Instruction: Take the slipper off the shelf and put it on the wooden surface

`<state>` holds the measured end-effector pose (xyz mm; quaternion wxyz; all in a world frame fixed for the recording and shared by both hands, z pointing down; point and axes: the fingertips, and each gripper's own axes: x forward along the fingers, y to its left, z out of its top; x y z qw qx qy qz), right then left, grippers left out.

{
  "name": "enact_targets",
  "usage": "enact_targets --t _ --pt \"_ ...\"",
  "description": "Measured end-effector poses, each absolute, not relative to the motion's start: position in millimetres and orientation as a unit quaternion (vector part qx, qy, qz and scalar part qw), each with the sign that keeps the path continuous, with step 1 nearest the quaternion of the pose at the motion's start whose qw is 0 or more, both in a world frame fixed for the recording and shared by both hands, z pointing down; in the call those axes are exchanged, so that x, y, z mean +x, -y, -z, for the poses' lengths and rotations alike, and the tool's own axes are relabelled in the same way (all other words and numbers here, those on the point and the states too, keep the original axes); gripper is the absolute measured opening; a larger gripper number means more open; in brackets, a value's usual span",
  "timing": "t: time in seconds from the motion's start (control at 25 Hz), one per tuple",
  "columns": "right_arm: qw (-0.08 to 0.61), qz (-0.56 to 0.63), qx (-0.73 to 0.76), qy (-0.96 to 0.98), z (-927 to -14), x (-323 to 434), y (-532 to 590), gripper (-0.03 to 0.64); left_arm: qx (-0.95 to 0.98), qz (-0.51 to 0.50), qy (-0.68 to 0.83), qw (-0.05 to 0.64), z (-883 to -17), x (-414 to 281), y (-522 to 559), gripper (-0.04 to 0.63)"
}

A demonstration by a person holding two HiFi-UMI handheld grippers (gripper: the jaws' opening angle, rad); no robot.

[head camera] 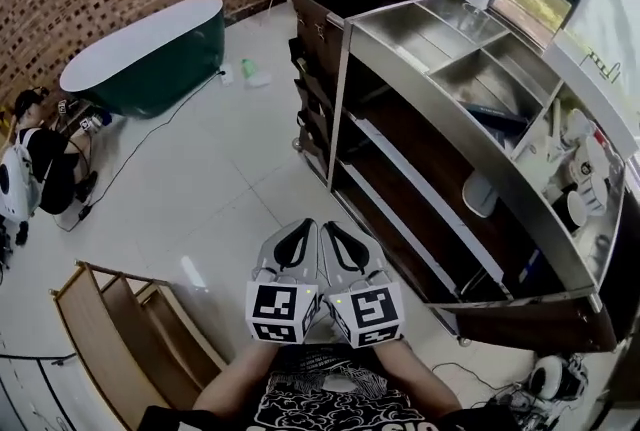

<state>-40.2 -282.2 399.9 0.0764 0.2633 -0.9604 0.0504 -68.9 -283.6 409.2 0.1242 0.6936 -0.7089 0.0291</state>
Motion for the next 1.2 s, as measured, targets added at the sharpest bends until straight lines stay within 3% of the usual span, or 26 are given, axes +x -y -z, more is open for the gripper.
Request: enact_targets --t 0.88,1.2 --pt "0.079 -0.073 0.536 0.837 -435 165 386 0.000 0.855 -0.039 0.501 0.130 -430 122 394 0.006" --pt "0.090 -0.072 0.606 0.787 -457 230 431 0.040 0.873 -0.038 0.469 0.130 -438 159 415 0.006"
